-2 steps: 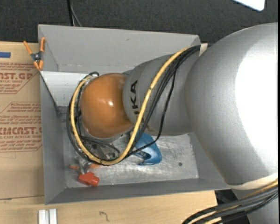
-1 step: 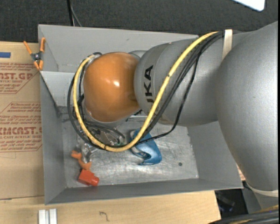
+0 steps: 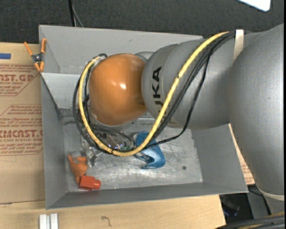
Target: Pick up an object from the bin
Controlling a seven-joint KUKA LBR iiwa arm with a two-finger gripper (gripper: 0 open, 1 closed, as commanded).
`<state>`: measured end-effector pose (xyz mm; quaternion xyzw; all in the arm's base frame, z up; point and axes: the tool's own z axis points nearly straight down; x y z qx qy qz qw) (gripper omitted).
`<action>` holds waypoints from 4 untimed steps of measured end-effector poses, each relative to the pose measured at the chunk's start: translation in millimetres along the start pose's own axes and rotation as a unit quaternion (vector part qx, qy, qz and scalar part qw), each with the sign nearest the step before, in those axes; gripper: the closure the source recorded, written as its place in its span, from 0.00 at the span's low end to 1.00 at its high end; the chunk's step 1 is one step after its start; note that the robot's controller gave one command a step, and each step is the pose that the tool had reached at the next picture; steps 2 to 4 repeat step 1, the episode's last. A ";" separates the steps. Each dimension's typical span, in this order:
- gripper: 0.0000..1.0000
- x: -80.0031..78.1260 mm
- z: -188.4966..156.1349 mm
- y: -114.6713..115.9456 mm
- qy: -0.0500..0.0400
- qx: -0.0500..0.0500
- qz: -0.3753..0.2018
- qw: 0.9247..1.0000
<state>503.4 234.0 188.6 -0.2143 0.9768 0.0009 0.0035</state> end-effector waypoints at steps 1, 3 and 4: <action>1.00 -6.9 -44.1 -15.4 0.006 0.000 -0.005 1.000; 1.00 -6.9 -44.1 -15.4 0.006 0.000 -0.005 1.000; 1.00 -6.9 -44.1 -15.4 0.006 0.000 -0.005 1.000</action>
Offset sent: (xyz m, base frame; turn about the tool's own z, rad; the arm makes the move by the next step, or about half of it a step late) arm 0.0489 -0.0249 0.1331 0.0695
